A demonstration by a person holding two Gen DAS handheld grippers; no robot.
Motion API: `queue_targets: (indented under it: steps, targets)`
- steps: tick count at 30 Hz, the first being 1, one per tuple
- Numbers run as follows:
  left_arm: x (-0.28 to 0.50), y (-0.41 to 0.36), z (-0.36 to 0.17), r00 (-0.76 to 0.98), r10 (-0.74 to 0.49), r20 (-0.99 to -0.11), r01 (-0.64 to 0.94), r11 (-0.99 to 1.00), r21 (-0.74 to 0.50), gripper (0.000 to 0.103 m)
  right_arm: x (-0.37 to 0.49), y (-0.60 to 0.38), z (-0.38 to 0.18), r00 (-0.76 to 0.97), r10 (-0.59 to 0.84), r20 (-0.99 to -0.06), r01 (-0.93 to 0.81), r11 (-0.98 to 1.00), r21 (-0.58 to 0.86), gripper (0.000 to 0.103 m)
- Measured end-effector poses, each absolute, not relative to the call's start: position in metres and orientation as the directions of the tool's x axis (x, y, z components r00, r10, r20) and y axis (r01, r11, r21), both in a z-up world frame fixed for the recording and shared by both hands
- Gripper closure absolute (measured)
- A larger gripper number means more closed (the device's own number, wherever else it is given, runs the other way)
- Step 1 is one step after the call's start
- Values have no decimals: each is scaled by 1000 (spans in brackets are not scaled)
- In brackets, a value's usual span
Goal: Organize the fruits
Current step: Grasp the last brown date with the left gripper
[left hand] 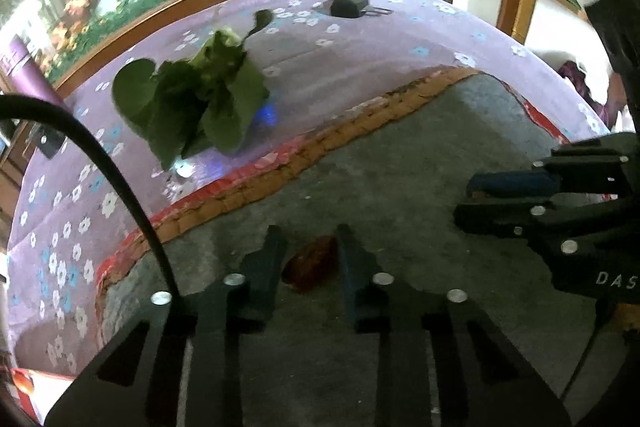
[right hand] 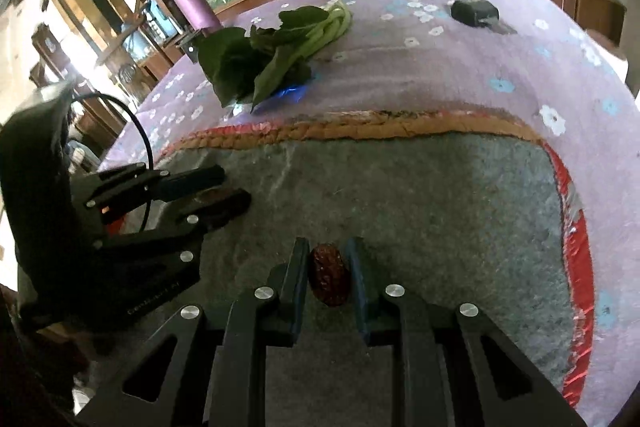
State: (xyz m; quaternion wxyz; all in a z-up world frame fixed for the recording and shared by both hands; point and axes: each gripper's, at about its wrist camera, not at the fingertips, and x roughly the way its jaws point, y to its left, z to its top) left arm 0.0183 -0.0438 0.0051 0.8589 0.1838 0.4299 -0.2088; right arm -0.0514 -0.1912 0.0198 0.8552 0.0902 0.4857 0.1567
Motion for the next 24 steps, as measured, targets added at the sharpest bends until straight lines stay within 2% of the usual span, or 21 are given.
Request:
queue_targets:
  steps: [3, 14, 24]
  targets:
    - [17, -46, 5, 544, -205, -814, 531, 835, 145, 90, -53, -189, 20, 488, 336, -806, -184, 942, 281, 82]
    - [15, -45, 4, 550, -219, -806, 536, 833, 139, 90, -61, -173, 25, 562, 196, -803, -185, 977, 109, 82]
    - [15, -44, 4, 553, -217, -804, 535, 833, 142, 90, -71, -175, 44, 671, 98, -735, -140, 990, 4, 83]
